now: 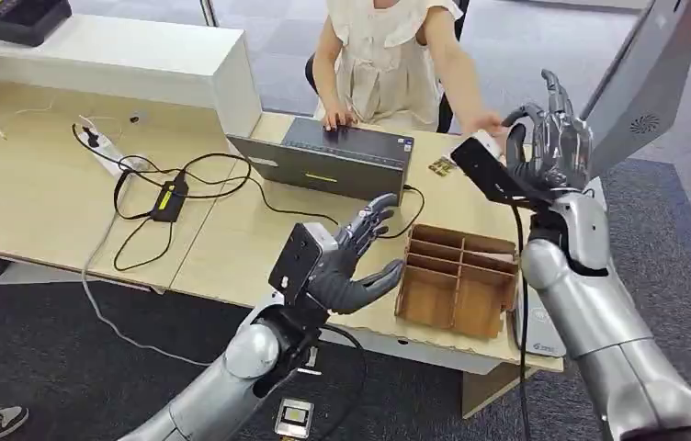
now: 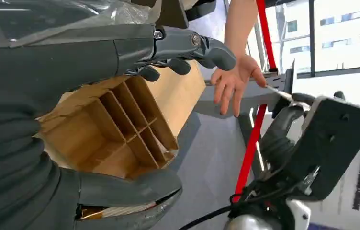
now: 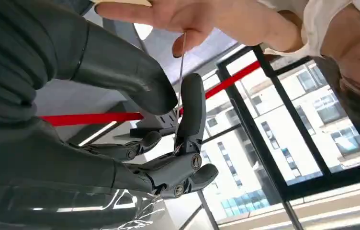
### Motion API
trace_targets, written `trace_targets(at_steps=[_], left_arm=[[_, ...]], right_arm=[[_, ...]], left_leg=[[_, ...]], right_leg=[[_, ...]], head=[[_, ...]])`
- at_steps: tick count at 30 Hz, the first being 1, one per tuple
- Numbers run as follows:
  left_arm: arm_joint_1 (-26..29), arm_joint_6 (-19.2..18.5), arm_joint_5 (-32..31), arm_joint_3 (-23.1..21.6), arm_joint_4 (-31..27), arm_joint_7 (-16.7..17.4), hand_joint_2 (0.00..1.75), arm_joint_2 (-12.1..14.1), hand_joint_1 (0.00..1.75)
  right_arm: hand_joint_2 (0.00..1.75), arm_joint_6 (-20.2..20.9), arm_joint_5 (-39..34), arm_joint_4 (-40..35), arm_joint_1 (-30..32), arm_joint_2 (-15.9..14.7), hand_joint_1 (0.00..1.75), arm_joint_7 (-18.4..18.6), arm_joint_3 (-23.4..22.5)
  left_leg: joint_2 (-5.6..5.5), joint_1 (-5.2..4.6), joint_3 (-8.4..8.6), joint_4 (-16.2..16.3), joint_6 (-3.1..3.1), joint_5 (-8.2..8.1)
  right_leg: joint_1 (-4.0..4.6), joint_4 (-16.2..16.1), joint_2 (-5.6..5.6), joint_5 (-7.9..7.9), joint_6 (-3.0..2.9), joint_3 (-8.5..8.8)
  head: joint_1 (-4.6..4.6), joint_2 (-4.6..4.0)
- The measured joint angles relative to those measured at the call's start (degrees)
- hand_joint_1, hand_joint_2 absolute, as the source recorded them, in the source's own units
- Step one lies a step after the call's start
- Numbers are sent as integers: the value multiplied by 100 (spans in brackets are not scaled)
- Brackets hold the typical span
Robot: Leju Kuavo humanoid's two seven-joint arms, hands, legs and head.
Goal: Pass the card to the sensor for recognition and then transmit it.
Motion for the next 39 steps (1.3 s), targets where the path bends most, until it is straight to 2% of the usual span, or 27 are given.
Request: trace_targets(at_steps=[3, 9, 16, 24, 25, 26, 35, 39], left_arm=[[-18, -31, 18, -44, 46, -2, 175, -17, 0], [-80, 41, 44, -72, 98, 22, 175, -20, 0], [-82, 175, 83, -83, 100, 225, 175, 28, 0], [-76, 186, 59, -81, 103, 155, 175, 46, 0], [-76, 179, 59, -81, 103, 151, 175, 46, 0], [-76, 168, 59, -81, 103, 151, 175, 46, 0], [-75, 116, -31, -83, 105, 136, 175, 46, 0], [-72, 168, -48, -83, 105, 136, 175, 46, 0]], right_arm=[[175, 190, -90, 393, -350, 136, 175, 142, 20], [175, 303, -288, 1024, -705, 411, 175, 352, 55], [175, 461, -367, 1505, -779, 592, 175, 533, 92], [175, 494, -367, 1829, -807, 656, 175, 594, 111], [175, 496, -367, 1864, -815, 660, 117, 594, 116], [175, 502, -367, 1892, -824, 664, 3, 599, 116], [175, 277, -411, 2072, -853, 682, 0, 629, 144], [175, -123, -807, 2126, -928, 688, 0, 345, 135]], left_leg=[[0, 0, -1, 0, 0, 0], [-1, 1, -2, 0, 0, 0], [-1, 0, -1, 0, 0, 0], [-2, 0, -2, 0, 0, 0], [-2, 0, -2, 0, 0, 0], [-2, 0, -2, 0, 0, 0], [-2, 0, -1, 0, 0, 0], [-1, 0, -1, 0, 0, 0]], right_leg=[[0, 0, 0, 0, 0, -1], [1, 0, 0, -1, 0, -2], [1, 0, -1, 0, 0, -1], [1, 0, -1, 0, 0, -2], [1, 0, -1, -1, 0, -1], [1, 0, -1, -1, 0, -2], [1, 0, -1, 0, 0, -2], [1, 0, -1, 0, 0, -2]], head=[[-2, 0], [-2, 0], [0, 0], [0, 0], [0, 0], [0, 0], [0, 0], [0, 0]])
